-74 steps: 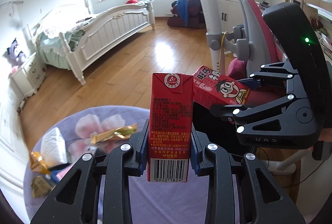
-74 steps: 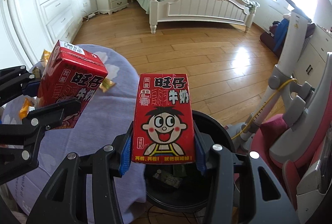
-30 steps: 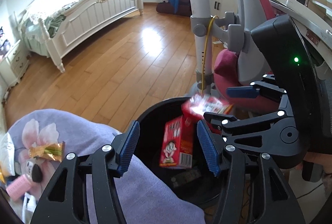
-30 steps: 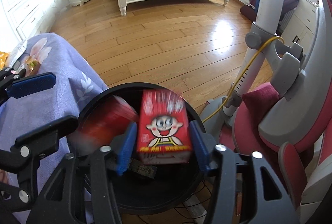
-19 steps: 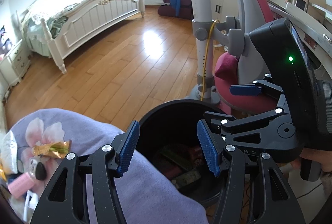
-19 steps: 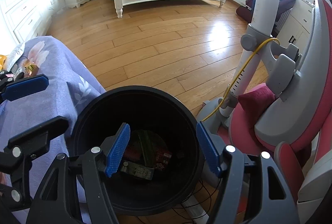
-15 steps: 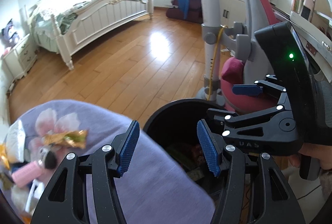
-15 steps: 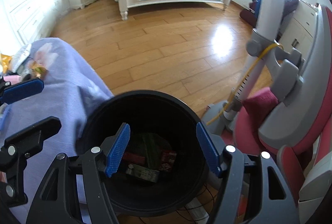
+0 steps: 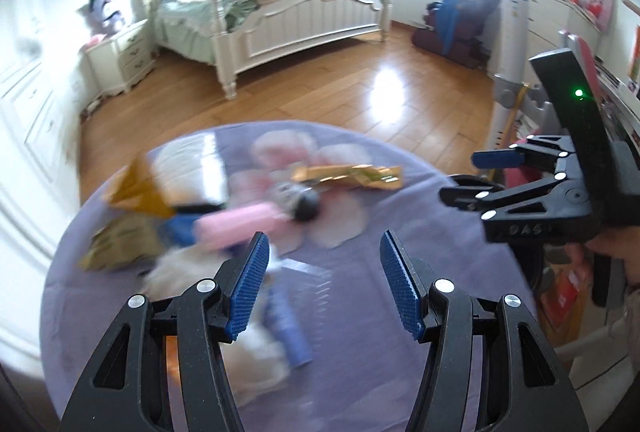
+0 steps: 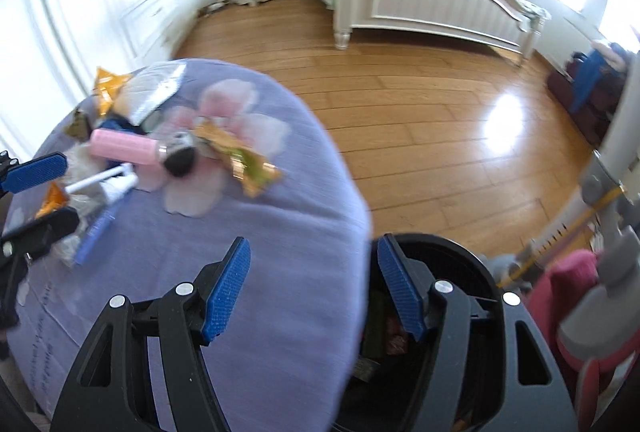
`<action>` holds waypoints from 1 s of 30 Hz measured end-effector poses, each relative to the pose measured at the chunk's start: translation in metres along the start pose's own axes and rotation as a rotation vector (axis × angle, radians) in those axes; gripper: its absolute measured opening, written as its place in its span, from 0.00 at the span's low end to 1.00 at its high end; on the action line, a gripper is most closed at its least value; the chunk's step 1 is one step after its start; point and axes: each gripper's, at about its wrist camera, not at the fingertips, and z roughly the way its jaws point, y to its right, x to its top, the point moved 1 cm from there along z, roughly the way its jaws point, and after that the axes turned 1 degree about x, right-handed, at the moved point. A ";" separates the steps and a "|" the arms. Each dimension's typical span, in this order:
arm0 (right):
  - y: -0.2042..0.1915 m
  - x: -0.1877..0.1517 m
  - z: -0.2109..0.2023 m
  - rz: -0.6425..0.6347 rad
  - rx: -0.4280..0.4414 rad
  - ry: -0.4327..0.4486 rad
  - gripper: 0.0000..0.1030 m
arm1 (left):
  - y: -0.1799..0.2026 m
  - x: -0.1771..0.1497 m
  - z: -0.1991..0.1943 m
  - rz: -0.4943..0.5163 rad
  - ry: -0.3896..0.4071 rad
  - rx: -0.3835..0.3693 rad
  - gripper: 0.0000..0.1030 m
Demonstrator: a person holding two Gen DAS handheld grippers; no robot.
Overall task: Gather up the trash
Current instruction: 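Grasp the gold snack wrapper with the right tool while the left tool grasps the tan paper bag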
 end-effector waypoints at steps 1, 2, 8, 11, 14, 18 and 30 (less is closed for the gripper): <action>-0.006 0.003 0.002 -0.010 0.005 -0.001 0.64 | -0.017 -0.005 -0.002 -0.014 -0.007 0.021 0.56; -0.012 0.008 0.005 -0.021 0.007 -0.004 0.64 | -0.033 -0.011 -0.005 -0.029 -0.013 0.034 0.56; -0.039 0.035 0.027 -0.094 0.042 -0.031 0.63 | -0.111 -0.032 -0.009 -0.082 -0.050 0.089 0.56; -0.049 0.047 0.041 -0.122 0.061 -0.055 0.63 | -0.142 -0.033 -0.001 -0.073 -0.066 0.091 0.56; -0.051 0.056 0.055 -0.119 0.094 -0.086 0.63 | -0.164 -0.028 0.007 -0.050 -0.074 0.082 0.56; -0.052 0.063 0.070 -0.114 0.119 -0.127 0.63 | -0.185 -0.022 0.023 0.004 -0.092 0.045 0.67; -0.060 0.069 0.083 -0.151 0.130 -0.182 0.13 | -0.191 0.000 0.061 0.205 -0.130 -0.082 0.35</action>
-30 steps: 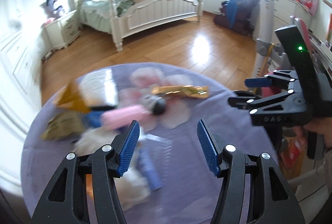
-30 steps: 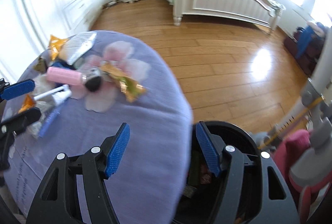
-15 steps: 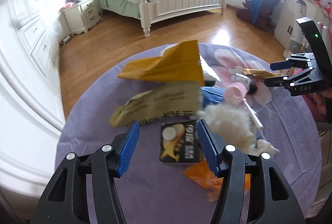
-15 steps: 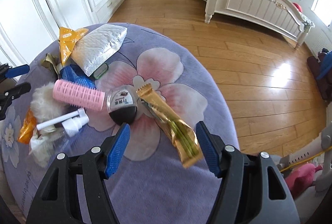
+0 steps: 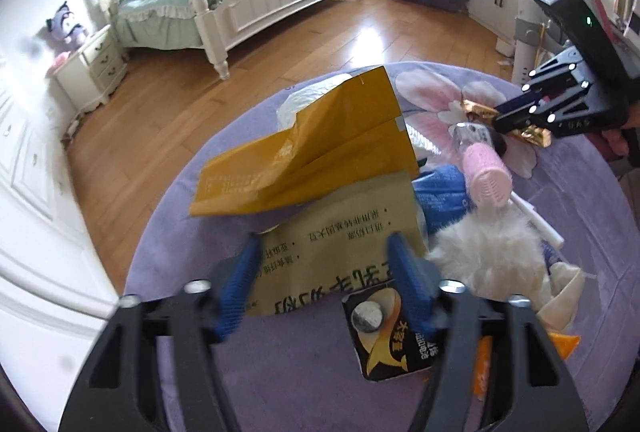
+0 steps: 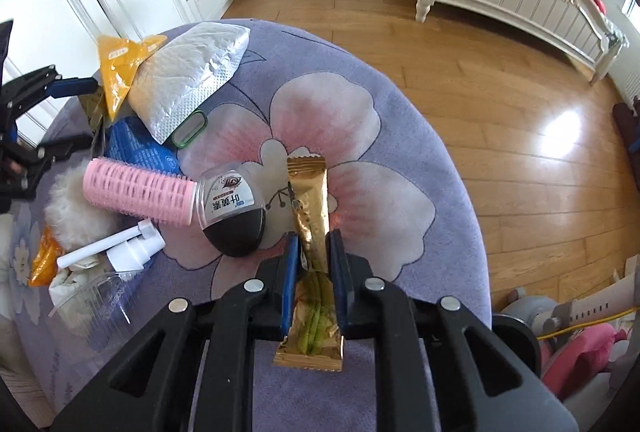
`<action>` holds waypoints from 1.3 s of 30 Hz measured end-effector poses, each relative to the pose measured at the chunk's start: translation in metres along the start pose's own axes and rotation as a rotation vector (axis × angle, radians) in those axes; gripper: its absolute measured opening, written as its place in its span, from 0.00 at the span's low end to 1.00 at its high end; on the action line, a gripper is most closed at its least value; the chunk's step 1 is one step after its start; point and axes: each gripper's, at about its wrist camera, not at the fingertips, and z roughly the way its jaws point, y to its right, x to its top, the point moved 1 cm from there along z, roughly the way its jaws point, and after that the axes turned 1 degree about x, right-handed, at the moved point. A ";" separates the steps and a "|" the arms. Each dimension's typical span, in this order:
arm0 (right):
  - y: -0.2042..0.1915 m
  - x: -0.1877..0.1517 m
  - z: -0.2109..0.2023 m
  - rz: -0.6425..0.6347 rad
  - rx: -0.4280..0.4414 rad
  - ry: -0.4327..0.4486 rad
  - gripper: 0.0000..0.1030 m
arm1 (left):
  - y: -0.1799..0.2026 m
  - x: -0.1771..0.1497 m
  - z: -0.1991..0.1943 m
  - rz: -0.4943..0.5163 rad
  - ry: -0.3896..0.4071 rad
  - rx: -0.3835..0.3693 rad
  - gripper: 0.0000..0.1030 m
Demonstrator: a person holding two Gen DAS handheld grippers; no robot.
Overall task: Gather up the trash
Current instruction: 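Grasp the gold snack wrapper with the right tool while the left tool grasps the tan paper bag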
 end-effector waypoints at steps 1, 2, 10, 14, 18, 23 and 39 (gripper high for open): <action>-0.001 0.001 0.001 -0.002 -0.002 0.000 0.13 | -0.003 0.000 0.002 -0.014 -0.019 -0.016 0.30; -0.003 0.001 0.001 -0.003 -0.003 0.002 0.12 | -0.005 -0.001 0.003 -0.016 -0.021 -0.008 0.24; -0.015 -0.009 -0.006 -0.004 0.017 0.012 0.08 | -0.005 -0.021 -0.004 -0.078 -0.034 0.003 0.03; -0.019 -0.014 -0.012 -0.011 0.024 0.009 0.08 | -0.012 -0.023 -0.016 -0.071 -0.015 -0.018 0.04; -0.020 -0.017 -0.015 -0.013 0.021 0.000 0.08 | -0.011 -0.014 -0.029 0.034 0.021 0.089 0.85; -0.023 -0.020 -0.013 -0.007 0.016 -0.011 0.08 | -0.012 0.016 -0.021 0.185 0.009 0.048 0.86; -0.031 -0.017 -0.024 -0.007 0.031 0.018 0.07 | -0.013 -0.005 -0.001 0.161 -0.054 -0.034 0.02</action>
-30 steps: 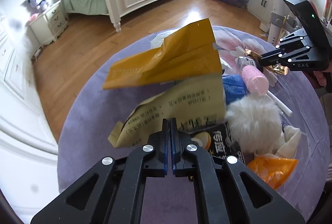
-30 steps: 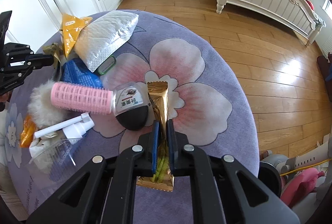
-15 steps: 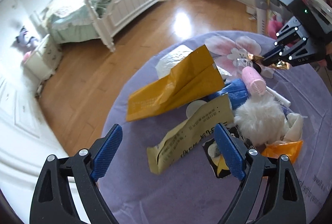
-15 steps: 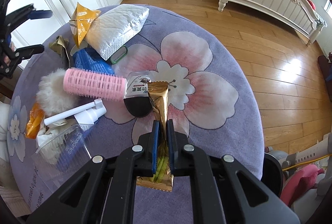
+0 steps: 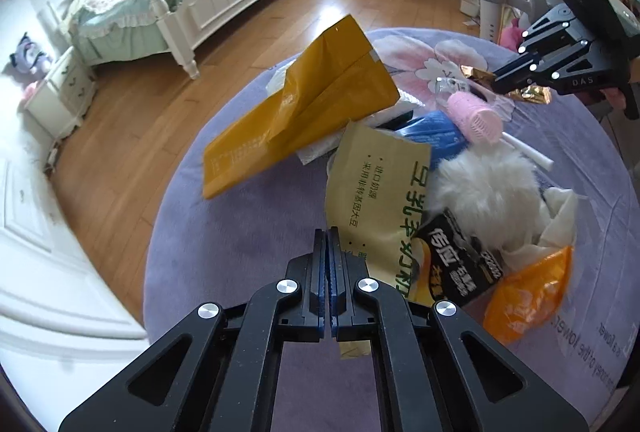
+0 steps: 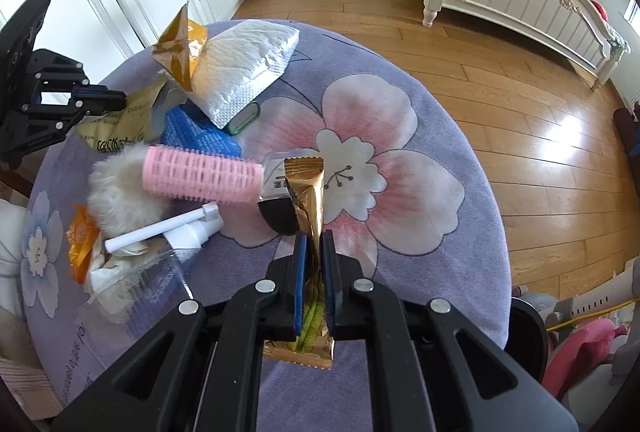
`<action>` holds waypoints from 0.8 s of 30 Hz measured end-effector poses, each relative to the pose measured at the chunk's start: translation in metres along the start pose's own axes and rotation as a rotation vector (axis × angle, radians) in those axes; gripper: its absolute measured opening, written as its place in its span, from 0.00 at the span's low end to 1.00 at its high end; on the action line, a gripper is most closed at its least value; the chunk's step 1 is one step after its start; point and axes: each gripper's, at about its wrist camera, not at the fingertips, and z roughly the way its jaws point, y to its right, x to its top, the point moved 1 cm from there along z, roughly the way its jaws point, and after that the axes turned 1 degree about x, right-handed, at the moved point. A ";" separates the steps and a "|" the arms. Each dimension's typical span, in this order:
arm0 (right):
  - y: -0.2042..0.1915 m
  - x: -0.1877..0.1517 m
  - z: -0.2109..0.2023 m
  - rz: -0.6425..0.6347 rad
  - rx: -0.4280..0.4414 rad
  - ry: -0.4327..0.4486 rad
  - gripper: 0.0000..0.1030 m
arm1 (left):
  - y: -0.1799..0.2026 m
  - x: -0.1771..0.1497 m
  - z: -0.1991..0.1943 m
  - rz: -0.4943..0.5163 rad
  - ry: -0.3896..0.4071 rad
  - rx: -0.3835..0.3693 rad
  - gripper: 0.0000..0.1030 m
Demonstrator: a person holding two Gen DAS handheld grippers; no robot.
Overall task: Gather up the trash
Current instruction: 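Grasp the gold snack wrapper with the right tool while the left tool grasps the tan paper bag, then carry the gold wrapper and tan paper bag to the bin and release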
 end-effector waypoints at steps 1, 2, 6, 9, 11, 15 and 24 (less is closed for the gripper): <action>-0.002 -0.001 -0.002 -0.001 0.001 0.003 0.07 | 0.001 -0.001 -0.006 -0.006 0.007 0.011 0.02; -0.003 -0.003 -0.005 -0.002 0.002 0.007 0.07 | 0.002 -0.003 -0.013 -0.014 0.018 0.021 0.02; -0.007 -0.009 -0.019 -0.003 0.002 0.026 0.07 | 0.010 -0.002 -0.044 -0.044 0.061 0.049 0.02; -0.006 -0.015 -0.032 0.000 -0.002 0.047 0.07 | 0.021 0.005 -0.064 -0.038 0.086 0.061 0.02; -0.002 -0.020 -0.041 0.008 -0.006 0.059 0.07 | 0.034 0.016 -0.074 -0.027 0.107 0.064 0.02; 0.011 -0.036 -0.057 0.035 -0.030 0.077 0.07 | 0.064 0.045 -0.083 -0.014 0.156 0.041 0.02; 0.069 -0.095 -0.099 0.140 -0.176 0.111 0.07 | 0.163 0.123 -0.054 0.061 0.211 -0.053 0.02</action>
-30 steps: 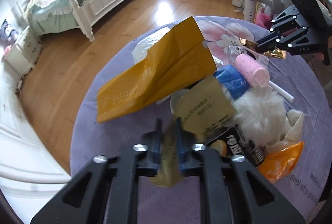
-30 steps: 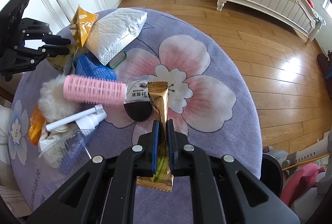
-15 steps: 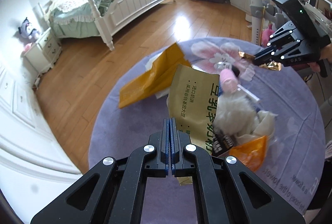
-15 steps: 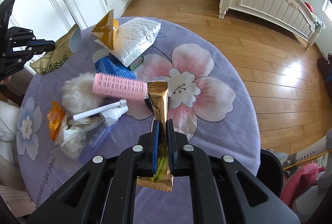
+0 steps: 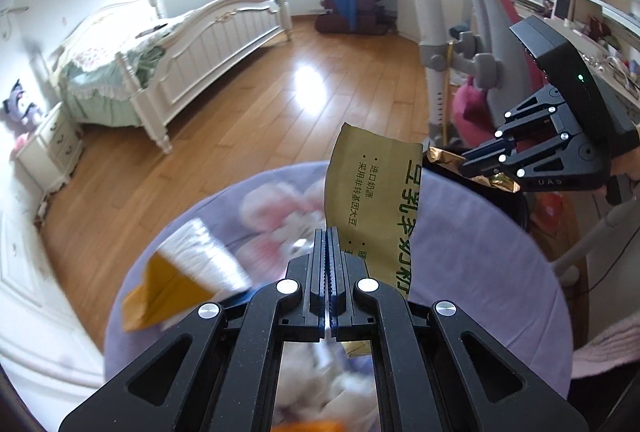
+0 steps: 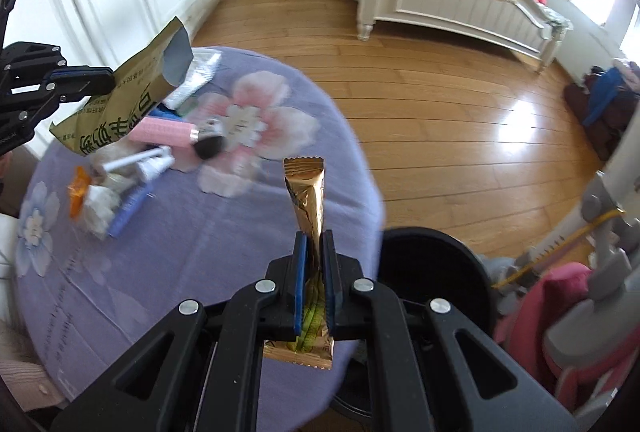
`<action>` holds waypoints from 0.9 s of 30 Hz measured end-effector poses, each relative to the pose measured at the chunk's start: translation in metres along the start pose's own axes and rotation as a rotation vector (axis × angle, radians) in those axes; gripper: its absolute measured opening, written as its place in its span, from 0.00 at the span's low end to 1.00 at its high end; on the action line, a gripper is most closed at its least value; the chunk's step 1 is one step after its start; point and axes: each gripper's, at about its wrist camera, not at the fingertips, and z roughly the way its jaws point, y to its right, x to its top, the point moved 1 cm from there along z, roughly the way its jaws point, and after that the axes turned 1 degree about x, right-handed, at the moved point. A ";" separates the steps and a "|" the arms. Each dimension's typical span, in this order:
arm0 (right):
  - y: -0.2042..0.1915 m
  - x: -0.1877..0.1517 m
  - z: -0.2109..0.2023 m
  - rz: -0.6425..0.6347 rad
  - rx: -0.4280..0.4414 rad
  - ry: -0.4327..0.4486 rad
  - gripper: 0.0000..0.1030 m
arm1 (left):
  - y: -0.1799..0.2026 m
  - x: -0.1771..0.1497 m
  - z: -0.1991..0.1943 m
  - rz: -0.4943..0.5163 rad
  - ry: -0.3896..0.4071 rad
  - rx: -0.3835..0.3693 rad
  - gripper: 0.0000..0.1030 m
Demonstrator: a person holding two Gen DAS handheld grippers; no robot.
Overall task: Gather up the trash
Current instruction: 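Carry the gold wrapper and tan paper bag to the bin and release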
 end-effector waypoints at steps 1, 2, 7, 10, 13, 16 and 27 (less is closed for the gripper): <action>0.008 -0.005 -0.004 0.011 -0.021 0.004 0.07 | 0.010 0.006 0.007 0.007 0.004 -0.006 0.02; 0.017 -0.011 -0.008 0.022 -0.051 0.009 0.07 | 0.023 0.015 0.014 0.013 0.009 -0.018 0.02; 0.058 -0.035 -0.017 0.092 -0.130 0.028 0.07 | 0.077 0.051 0.045 0.030 0.033 -0.057 0.02; 0.078 -0.047 -0.017 0.136 -0.160 0.033 0.07 | 0.106 0.069 0.063 0.035 0.040 -0.077 0.02; 0.093 -0.058 -0.014 0.163 -0.184 0.032 0.07 | 0.136 0.084 0.083 0.049 0.032 -0.101 0.02; 0.104 -0.066 -0.008 0.177 -0.194 0.023 0.07 | 0.154 0.093 0.100 0.044 0.023 -0.108 0.02; 0.127 -0.076 0.011 0.225 -0.249 0.015 0.65 | 0.186 0.096 0.151 0.000 -0.047 -0.038 0.67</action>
